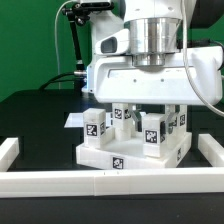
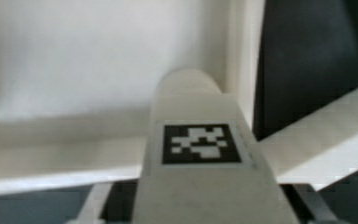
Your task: Assemble square table
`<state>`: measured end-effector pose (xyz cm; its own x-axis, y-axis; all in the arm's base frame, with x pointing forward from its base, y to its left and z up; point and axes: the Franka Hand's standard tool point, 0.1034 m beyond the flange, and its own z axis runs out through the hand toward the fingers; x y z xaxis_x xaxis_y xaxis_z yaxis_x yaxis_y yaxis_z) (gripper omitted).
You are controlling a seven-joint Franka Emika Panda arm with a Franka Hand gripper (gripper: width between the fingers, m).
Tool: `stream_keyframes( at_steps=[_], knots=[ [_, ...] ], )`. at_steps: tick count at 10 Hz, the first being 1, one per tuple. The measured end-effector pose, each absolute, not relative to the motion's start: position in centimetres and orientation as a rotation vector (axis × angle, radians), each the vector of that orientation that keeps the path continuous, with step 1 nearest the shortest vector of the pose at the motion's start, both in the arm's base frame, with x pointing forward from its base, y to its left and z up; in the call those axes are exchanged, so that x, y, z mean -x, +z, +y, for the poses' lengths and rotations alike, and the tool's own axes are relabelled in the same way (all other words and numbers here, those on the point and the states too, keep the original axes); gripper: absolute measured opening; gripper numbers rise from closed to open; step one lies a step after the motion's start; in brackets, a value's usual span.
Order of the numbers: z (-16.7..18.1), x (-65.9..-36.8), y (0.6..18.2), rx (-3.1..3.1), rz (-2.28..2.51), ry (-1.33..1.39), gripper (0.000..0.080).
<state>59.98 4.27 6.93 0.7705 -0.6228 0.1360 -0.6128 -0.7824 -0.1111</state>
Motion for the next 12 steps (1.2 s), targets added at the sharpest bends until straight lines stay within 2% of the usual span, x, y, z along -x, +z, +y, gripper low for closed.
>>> stream_keyframes(
  at_steps=[3,6,7,8,9,12],
  knots=[
    [4.9,-59.8,6.9,2.714,1.386,-0.21,0.029],
    [5.0,-59.8,6.8,2.65,1.485,-0.197,0.0291],
    [5.0,-59.8,6.8,2.668,1.457,-0.199,0.0483],
    [5.1,-59.9,6.9,2.717,1.367,-0.208,0.0483],
    [5.2,-59.9,7.0,2.74,1.322,-0.214,0.0614],
    [5.9,-59.8,6.9,2.899,0.966,-0.228,0.0648]
  ],
)
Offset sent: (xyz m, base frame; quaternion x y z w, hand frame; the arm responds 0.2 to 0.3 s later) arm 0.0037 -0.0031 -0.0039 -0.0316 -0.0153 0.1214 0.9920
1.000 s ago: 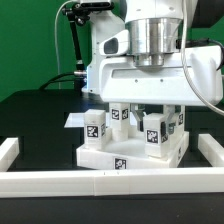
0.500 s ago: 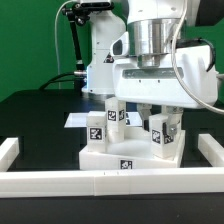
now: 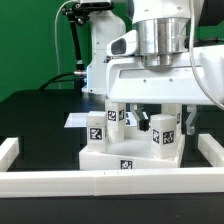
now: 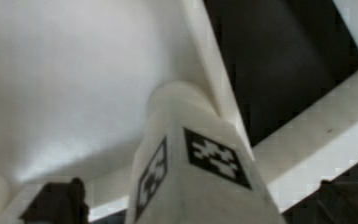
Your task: Assemble square table
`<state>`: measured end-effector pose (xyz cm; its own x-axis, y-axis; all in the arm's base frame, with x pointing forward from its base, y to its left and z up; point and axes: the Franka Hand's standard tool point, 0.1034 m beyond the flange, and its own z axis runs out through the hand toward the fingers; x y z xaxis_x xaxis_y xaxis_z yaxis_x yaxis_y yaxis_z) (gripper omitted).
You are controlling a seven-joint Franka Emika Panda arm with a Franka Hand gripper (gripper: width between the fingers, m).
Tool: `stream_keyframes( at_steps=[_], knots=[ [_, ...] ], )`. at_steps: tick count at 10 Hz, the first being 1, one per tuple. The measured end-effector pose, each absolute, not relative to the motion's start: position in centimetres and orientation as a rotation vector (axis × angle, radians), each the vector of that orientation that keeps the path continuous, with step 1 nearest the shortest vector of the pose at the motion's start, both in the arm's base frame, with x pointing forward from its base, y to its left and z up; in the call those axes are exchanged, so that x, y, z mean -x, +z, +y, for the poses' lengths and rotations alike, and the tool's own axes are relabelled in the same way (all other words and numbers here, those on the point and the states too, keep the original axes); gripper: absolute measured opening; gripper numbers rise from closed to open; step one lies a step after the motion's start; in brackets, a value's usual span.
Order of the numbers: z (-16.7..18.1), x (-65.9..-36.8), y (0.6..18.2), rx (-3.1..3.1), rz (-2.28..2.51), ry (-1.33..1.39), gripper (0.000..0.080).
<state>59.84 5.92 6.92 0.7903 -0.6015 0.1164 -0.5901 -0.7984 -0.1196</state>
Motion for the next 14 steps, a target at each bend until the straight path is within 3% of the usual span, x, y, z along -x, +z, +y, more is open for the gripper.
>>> stream_keyframes(
  at_steps=[12,13,14],
  knots=[
    [6.2,-60.01,7.3,3.137,-0.205,-0.265,0.0621],
    [6.2,-59.99,7.27,3.137,-0.199,-0.264,0.0438],
    [6.19,-59.98,7.25,3.137,-0.199,-0.264,0.0438]
  ],
)
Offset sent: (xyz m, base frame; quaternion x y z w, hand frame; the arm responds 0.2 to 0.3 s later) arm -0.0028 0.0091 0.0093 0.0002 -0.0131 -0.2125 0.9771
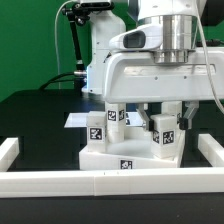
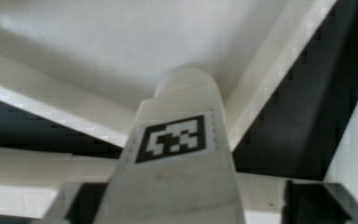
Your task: Assemble square table
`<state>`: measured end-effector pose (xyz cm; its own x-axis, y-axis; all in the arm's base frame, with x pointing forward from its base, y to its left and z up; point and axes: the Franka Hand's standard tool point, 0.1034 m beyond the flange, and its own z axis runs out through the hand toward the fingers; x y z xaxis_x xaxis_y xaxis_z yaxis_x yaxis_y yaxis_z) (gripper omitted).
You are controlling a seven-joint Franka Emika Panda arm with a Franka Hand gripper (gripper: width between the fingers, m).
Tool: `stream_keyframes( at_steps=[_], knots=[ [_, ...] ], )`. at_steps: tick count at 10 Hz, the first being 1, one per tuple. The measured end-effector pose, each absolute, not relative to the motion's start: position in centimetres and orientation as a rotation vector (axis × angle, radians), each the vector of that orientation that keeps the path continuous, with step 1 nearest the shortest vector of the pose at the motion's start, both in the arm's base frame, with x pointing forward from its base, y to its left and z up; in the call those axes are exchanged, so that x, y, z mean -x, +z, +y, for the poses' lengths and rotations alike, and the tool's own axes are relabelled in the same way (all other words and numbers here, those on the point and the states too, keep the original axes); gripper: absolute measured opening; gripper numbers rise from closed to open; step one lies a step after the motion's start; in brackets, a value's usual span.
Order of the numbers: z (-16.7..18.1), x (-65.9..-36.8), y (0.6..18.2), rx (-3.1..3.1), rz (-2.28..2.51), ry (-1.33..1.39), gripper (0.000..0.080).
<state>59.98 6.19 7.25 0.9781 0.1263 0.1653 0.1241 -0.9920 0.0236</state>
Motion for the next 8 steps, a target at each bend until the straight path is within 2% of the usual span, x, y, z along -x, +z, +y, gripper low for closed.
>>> stream_keyframes(
  at_steps=[1,5,8],
  knots=[
    [6.19,-59.98,7.23,-3.111,0.197,0.261,0.0288],
    [6.18,-59.97,7.22,-3.117,0.151,0.261,0.0288],
    [6.13,-59.99,7.16,-3.134,-0.166,0.265,0.029]
  ],
)
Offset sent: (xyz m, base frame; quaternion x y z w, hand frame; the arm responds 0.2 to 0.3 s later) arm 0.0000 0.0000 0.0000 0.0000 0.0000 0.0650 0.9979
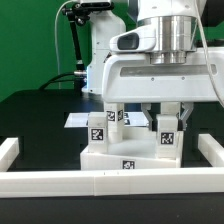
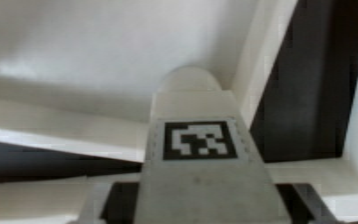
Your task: Assemble square table
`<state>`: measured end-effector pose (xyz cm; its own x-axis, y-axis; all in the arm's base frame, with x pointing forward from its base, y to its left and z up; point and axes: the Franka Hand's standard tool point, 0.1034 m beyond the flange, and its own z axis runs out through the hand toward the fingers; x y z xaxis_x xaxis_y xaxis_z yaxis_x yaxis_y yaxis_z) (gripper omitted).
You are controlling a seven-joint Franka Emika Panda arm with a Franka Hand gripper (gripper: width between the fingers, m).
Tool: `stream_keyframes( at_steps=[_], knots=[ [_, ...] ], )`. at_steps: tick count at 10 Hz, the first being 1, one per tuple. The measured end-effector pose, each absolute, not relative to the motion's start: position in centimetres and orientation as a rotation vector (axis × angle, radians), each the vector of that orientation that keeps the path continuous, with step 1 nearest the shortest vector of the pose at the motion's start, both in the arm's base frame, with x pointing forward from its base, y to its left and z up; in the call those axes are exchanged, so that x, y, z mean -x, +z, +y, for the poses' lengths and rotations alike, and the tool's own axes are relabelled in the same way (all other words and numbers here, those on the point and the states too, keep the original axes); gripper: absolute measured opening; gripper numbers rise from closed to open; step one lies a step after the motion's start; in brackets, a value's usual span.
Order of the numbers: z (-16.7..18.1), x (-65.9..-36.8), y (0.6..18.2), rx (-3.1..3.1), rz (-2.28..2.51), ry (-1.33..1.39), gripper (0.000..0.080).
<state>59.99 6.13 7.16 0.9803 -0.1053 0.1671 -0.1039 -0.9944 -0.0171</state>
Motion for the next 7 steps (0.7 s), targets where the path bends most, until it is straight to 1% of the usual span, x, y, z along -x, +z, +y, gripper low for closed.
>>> stream_keyframes(
  at_steps=[1,4,7],
  knots=[
    [6.11,-59.97,7.13,3.08,0.394,-0.26,0.029],
    [6.24,-60.49,7.15,2.94,0.857,-0.301,0.029],
    [6.39,-60.52,7.19,2.845,1.069,-0.292,0.029]
  ],
)
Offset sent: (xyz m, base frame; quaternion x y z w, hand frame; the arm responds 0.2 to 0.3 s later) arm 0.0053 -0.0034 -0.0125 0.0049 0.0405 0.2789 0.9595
